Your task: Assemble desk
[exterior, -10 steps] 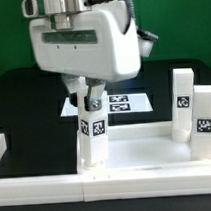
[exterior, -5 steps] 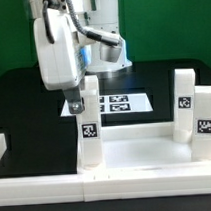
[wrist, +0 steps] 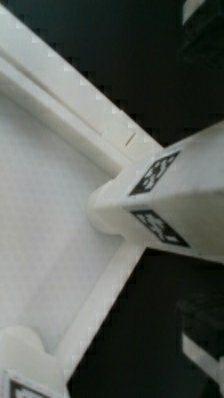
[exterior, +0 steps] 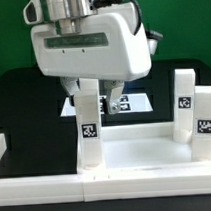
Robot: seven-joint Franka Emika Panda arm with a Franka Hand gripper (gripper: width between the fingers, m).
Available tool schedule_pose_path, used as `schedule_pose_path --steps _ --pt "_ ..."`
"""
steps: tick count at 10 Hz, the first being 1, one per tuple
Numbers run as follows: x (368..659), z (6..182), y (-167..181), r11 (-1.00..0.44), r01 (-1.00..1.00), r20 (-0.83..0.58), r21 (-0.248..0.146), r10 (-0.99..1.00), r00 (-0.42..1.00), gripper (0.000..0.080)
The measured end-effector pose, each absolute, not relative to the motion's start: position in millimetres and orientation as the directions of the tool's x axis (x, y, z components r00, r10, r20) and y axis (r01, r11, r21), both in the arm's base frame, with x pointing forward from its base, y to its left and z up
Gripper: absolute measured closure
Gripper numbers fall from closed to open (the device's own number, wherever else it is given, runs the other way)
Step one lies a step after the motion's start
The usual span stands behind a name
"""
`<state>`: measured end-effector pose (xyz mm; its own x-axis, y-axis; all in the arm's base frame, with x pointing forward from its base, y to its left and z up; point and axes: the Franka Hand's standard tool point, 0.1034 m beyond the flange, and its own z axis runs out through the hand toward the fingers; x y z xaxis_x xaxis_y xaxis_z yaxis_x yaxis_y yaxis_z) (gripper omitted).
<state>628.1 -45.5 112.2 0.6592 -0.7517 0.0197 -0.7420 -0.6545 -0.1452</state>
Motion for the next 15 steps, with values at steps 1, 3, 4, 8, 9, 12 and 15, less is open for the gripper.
schedule_pose_path --steps 1,3,4,8,9,12,15 --pt "628.1 112.1 -46.1 -0.685 -0.714 0.026 -0.144 -0.724 0.689 0.0154" --pt "632.7 117.9 -51.5 -0.912 -0.399 0.095 -0.097 -0.408 0.908 0.0151" --pt "633.4 118.6 -51.5 -0.955 -0.285 0.106 -0.085 -0.293 0.95 0.0151" --pt "632.6 116.3 -52.2 -0.941 -0.327 0.099 -0.089 -0.335 0.937 0.0448" --pt "632.6 116.2 -52.7 -0.914 -0.393 0.093 -0.095 -0.402 0.911 0.0515" --pt "632.5 115.5 -54.5 -0.718 -0.686 0.064 -0.117 -0.695 0.716 0.0515" --pt "630.5 114.1 -55.1 -0.102 -0.986 -0.019 -0.134 -0.994 0.105 0.0515"
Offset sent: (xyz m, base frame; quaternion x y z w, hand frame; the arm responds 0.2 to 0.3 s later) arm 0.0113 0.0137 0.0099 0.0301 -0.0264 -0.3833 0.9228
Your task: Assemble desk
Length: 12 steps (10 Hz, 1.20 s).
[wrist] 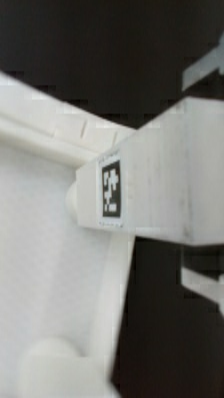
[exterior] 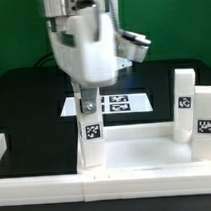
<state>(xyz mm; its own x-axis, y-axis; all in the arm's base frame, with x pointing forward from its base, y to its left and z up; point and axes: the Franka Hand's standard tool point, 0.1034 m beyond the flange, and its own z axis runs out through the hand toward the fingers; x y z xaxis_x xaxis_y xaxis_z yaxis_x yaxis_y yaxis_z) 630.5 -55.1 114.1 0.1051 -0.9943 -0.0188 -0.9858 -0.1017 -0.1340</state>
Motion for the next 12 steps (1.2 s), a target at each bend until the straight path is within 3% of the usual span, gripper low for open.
schedule_pose_path --steps 1,2,3,4,6,8,11,12 --pt "627.9 113.6 -55.6 0.042 -0.988 -0.046 -0.146 -0.998 -0.035 0.0515" --pt "627.8 113.9 -55.1 0.047 -0.988 -0.047 -0.144 -0.998 -0.041 0.0515" --pt "627.8 113.6 -55.3 0.028 -0.989 -0.044 -0.145 -0.999 -0.022 0.0439" --pt "627.2 113.2 -54.7 -0.059 -0.988 -0.03 -0.144 -0.998 0.064 0.0439" --pt "627.4 114.2 -47.6 -0.429 -0.892 0.017 -0.145 -0.902 0.431 0.0182" --pt "623.5 111.0 -40.8 -0.65 -0.751 0.035 -0.12 -0.758 0.651 0.0156" --pt "623.2 110.2 -44.3 -0.789 -0.606 0.061 -0.104 -0.613 0.788 0.0151" --pt "623.8 110.8 -43.4 -0.902 -0.424 0.089 -0.082 -0.431 0.898 0.0151"
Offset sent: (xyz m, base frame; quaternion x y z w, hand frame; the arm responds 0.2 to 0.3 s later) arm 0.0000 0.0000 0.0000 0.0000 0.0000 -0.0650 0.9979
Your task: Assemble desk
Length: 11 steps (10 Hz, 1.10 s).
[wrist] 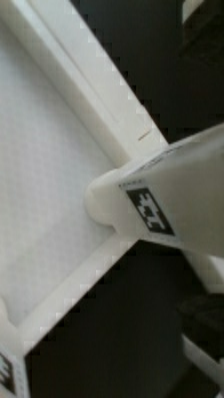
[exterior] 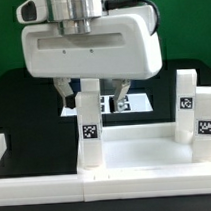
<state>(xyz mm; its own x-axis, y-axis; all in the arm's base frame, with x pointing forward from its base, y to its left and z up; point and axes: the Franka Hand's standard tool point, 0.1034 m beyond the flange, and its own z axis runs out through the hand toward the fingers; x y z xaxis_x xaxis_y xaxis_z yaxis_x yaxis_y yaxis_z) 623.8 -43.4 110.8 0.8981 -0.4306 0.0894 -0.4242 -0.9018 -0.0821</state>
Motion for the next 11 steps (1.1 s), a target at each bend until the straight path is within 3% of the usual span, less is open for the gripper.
schedule_pose_path --steps 1,2,4,5,6,8,11 --pt "623.2 110.3 -43.3 -0.954 -0.29 0.102 -0.074 -0.296 0.95 0.0151" --pt "623.0 109.5 -43.5 -0.92 -0.381 0.093 -0.087 -0.388 0.917 0.0151" --pt "622.7 108.8 -43.9 -0.907 -0.413 0.089 -0.087 -0.42 0.903 0.041" --pt "622.4 108.0 -43.8 -0.875 -0.474 0.082 -0.092 -0.482 0.873 0.041" --pt "622.3 107.9 -44.2 -0.827 -0.554 0.073 -0.099 -0.561 0.824 0.0515" --pt "622.8 107.7 -38.3 -0.598 -0.795 0.042 -0.107 -0.801 0.597 0.0515" --pt "629.3 106.1 -32.7 -0.037 -0.991 -0.041 -0.131 -0.998 0.042 0.0515"
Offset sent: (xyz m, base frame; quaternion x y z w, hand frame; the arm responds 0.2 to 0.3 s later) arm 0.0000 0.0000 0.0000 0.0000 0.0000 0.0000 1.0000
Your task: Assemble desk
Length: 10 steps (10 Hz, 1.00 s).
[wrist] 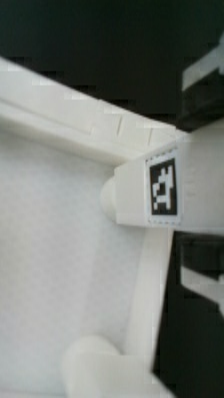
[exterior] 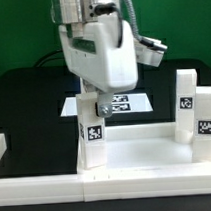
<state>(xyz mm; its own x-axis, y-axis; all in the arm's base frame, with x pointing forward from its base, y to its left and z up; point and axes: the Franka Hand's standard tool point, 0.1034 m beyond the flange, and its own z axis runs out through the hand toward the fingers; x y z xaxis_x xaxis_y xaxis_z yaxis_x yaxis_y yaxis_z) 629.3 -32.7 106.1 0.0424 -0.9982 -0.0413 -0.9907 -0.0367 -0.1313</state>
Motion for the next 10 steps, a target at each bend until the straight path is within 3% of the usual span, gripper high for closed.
schedule_pose_path --steps 1,3,5,6,7,8,9,10 --pt "629.6 106.0 -33.5 0.025 -0.991 -0.059 -0.134 -0.998 -0.018 0.0515" --pt "629.1 105.7 -32.4 -0.022 -0.991 -0.053 -0.134 -0.998 0.029 0.0515" --pt "626.3 108.8 -35.3 -0.384 -0.913 -0.008 -0.141 -0.921 0.389 0.0515" --pt "625.7 110.7 -37.2 -0.573 -0.807 0.017 -0.144 -0.817 0.577 0.0357" --pt "621.5 109.0 -36.8 -0.652 -0.747 0.006 -0.132 -0.754 0.657 0.0229" --pt "621.7 108.6 -37.9 -0.694 -0.709 0.016 -0.128 -0.716 0.698 0.0229" --pt "621.4 108.4 -38.7 -0.745 -0.656 0.027 -0.122 -0.663 0.748 0.0167" --pt "621.2 108.3 -39.7 -0.791 -0.601 0.036 -0.117 -0.608 0.793 0.0153"
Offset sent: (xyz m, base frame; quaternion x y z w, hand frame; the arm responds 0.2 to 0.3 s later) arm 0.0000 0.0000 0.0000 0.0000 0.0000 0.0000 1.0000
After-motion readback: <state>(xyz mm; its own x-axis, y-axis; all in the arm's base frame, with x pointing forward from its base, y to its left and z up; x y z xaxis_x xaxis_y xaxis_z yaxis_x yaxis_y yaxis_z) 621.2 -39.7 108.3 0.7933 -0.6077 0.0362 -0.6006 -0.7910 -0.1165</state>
